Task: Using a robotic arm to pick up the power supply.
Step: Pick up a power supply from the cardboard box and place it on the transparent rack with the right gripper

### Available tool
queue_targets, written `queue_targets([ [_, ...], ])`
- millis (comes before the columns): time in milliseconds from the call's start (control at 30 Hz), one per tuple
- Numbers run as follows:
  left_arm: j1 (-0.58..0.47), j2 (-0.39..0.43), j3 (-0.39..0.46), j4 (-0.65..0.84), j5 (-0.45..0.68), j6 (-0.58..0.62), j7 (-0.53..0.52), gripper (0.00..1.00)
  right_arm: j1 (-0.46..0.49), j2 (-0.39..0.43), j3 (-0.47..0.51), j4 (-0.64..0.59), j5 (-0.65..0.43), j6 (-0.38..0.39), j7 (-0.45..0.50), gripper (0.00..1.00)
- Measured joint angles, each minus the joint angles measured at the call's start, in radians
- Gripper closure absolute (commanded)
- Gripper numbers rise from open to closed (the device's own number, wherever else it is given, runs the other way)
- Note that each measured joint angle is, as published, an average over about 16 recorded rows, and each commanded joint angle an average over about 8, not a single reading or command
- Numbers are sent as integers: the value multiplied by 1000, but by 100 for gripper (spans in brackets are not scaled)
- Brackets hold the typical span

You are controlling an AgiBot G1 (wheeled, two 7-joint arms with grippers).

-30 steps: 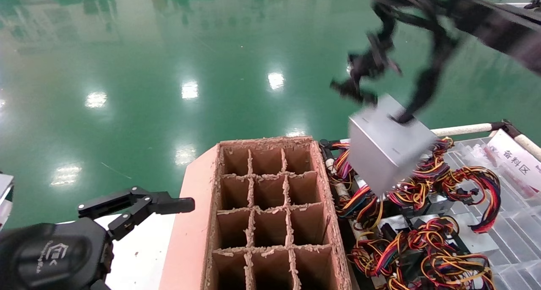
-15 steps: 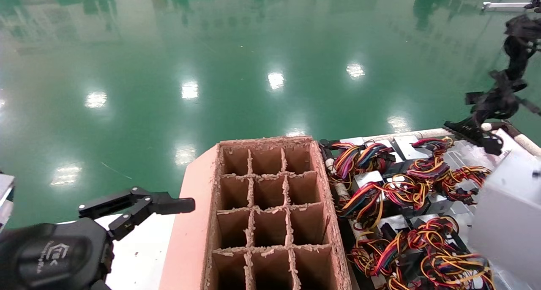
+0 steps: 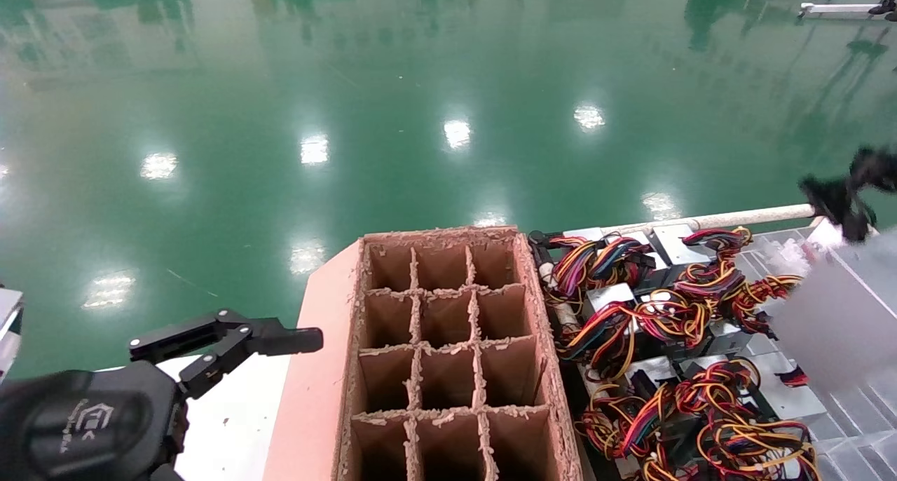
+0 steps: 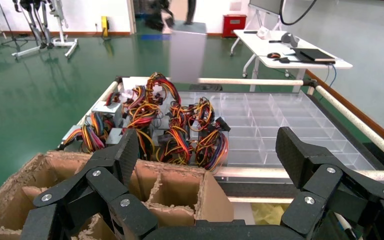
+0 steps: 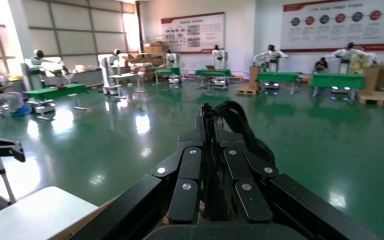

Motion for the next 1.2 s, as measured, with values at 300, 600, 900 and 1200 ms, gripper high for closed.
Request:
queue_targets([
  [300,0,0,0,0,0,0,0,0,-267,-45,132,-45,98,-3,-62,100],
  [600,0,0,0,0,0,0,0,0,-601,-145,382,-54,181,1,-99,100],
  [900,0,0,0,0,0,0,0,0,-877,-213,606,-16,175,13,-100,100],
  [1200,0,0,1,0,0,0,0,0,-957,-226,648,8,97,29,-82,100],
])
